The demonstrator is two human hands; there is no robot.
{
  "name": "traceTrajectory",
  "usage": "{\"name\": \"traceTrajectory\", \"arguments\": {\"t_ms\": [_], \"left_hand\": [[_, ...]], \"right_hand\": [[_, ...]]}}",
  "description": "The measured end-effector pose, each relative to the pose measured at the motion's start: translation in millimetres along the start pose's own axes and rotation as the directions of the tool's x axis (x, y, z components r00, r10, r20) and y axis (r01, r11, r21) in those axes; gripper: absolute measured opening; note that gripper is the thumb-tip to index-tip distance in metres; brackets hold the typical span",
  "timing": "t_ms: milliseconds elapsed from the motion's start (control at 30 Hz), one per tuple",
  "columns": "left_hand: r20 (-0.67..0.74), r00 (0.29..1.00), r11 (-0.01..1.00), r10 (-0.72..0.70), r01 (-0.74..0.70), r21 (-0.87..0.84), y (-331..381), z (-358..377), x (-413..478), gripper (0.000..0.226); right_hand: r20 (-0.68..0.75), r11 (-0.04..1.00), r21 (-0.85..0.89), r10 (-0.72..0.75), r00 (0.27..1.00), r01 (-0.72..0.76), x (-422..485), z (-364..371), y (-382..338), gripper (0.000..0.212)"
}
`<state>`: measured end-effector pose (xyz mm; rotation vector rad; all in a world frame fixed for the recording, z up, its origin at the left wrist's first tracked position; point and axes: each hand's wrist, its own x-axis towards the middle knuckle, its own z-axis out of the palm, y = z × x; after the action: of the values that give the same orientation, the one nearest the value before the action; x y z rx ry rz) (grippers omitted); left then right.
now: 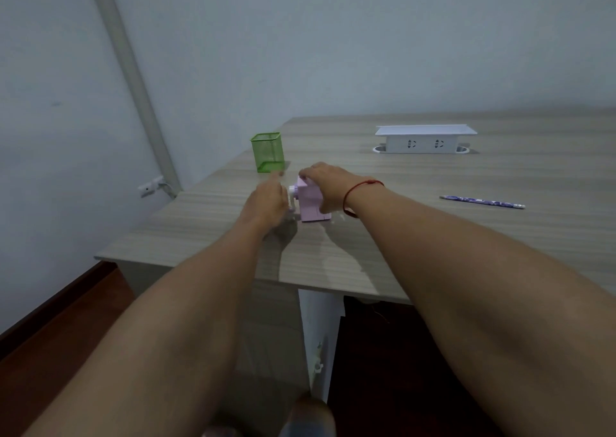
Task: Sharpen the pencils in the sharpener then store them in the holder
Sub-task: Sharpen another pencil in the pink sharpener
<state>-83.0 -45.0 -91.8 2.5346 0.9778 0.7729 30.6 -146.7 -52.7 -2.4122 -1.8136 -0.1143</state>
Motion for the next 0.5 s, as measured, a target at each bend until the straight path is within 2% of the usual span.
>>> {"name": "traceTrajectory", "arguments": {"t_ms": [100, 300, 500], "left_hand": [[0.155, 0.982, 0.984, 0.105, -0.125, 0.127, -10, 7, -8, 0.027], [0.193, 0.97, 0.965, 0.148, -0.184, 0.187, -15, 2, -6, 0.022], [0.277, 0.943, 0.927, 0.183, -0.259, 0.271, -22, 0, -1, 0.027]], "right_hand": [[-0.029, 0.999, 0.052, 0.014, 0.999, -0.012, 1, -2, -8, 0.063], [-0.05, 1.0, -0.026, 0.006, 0.999, -0.007, 7, -2, -16, 0.038], [-0.062, 0.998, -0.052, 0.033, 0.998, -0.037, 9, 5, -19, 0.045]]}}
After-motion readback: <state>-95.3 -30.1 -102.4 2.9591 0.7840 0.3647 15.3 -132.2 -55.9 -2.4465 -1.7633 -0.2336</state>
